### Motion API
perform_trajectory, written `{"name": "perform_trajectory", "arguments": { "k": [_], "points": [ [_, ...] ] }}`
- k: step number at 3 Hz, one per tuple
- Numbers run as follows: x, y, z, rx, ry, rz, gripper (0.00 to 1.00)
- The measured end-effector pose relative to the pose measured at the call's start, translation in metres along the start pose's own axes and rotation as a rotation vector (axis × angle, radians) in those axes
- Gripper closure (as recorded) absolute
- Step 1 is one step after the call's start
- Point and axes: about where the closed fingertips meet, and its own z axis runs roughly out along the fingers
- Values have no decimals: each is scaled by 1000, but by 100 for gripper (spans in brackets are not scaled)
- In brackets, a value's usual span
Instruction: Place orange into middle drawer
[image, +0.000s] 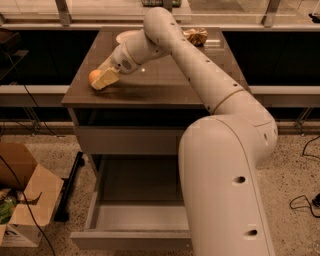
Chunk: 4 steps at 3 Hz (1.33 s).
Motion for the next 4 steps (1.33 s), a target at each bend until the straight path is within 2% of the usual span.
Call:
{"name": "perform_trajectory", "arguments": {
  "k": [1,2,3,4],
  "points": [
    [2,5,1,-9,-1,4,73],
    [5,13,-9,5,-1,11,96],
    [8,31,-39,57,5,24,100],
    [9,63,-94,165,3,65,100]
  ]
}}
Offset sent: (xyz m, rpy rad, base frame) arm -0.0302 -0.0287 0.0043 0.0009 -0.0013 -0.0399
